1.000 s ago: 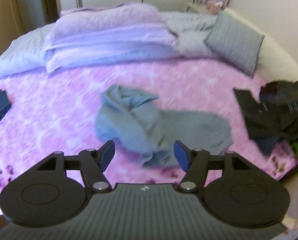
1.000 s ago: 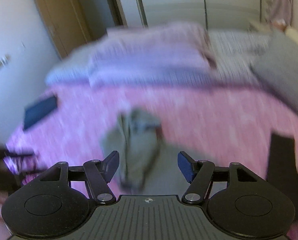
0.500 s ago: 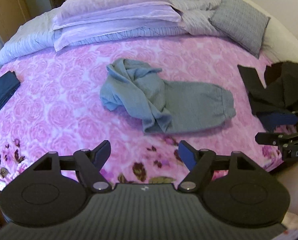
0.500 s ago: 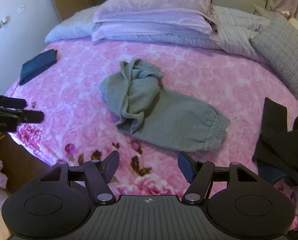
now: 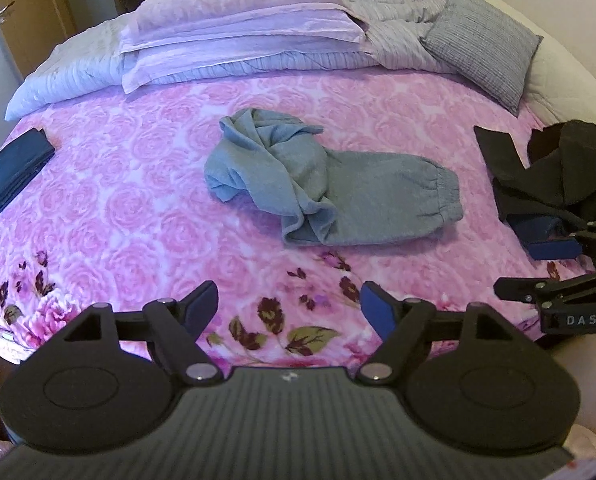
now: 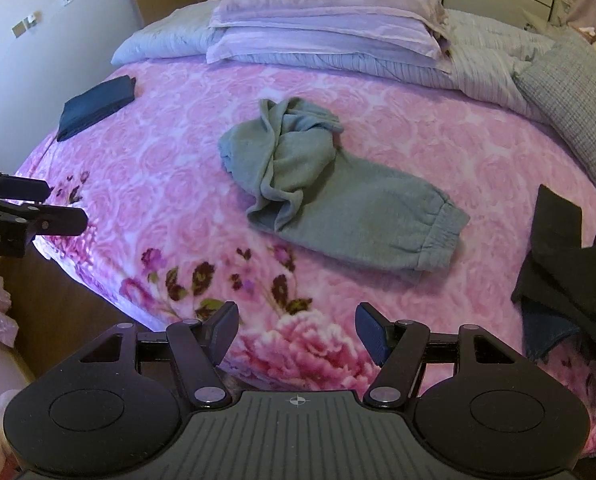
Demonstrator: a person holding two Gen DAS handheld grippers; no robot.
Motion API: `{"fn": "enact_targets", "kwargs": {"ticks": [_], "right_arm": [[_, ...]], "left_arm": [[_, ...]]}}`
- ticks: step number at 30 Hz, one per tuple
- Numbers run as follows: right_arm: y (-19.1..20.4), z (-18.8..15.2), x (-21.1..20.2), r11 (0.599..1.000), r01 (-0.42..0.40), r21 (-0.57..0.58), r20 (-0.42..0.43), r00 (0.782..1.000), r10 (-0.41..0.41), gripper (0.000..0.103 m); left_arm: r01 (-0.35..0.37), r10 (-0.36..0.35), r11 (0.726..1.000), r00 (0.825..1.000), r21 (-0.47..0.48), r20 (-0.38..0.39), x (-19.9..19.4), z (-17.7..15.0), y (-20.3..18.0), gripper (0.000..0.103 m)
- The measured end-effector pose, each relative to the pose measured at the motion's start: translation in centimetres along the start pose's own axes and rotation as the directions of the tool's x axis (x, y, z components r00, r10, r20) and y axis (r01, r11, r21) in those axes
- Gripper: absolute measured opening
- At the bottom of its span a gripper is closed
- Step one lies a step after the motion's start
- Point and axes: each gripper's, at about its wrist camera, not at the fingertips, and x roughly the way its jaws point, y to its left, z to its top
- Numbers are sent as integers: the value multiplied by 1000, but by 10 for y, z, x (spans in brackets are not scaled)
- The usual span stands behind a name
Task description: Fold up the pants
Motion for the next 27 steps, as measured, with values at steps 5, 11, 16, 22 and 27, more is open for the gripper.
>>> {"fn": "enact_targets", "kwargs": {"ticks": [5, 11, 16, 22, 27], "right_arm": [[-8, 10, 12, 999, 36, 27, -10, 999, -36, 62], [-27, 34, 41, 979, 126, 159, -33, 992, -122, 62], [-52, 48, 69, 898, 183, 401, -44, 983, -181, 62], [-82, 34, 90, 659, 175, 731, -17, 971, -239, 62], [-97, 11, 111, 497, 181, 849, -26, 953, -303, 62]], "left_arm": [[-6, 6, 1000, 1000, -16, -3, 13, 12, 26, 77], [21, -21, 1000, 1000, -13, 6, 52, 39, 79, 79], [42, -42, 999, 999, 15, 26, 105, 72, 134, 86], [104, -102, 993, 994, 58, -46, 197, 117, 183, 86], [180, -178, 982, 983, 63, -45, 279, 153, 196, 86]]}}
